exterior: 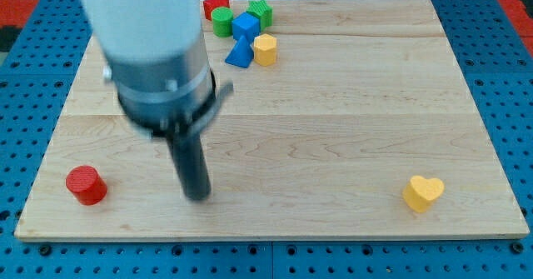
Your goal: Move the red circle to the top side
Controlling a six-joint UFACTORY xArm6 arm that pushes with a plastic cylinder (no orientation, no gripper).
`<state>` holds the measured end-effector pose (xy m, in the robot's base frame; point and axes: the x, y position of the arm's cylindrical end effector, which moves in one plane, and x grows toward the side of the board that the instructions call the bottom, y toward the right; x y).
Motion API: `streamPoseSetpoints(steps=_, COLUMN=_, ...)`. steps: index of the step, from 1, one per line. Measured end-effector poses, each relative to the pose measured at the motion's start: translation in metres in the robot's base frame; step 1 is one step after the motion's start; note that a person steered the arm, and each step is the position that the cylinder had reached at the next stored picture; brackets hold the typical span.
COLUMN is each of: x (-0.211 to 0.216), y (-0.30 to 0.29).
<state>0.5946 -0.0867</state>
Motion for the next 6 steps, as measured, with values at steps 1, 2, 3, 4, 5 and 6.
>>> streamPoseSetpoints(steps=1, x=0.024, y=-0.035)
streamPoseSetpoints(steps=2, x=0.003, y=-0.104)
streamPoseSetpoints(steps=3, x=0.001, y=-0.141)
streamPoseSetpoints(steps=4, x=-0.027, y=-0.142)
streamPoseSetpoints(steps=5, x=-0.063, y=-0.138)
streamPoseSetpoints(steps=6, x=-0.097, y=-0.104)
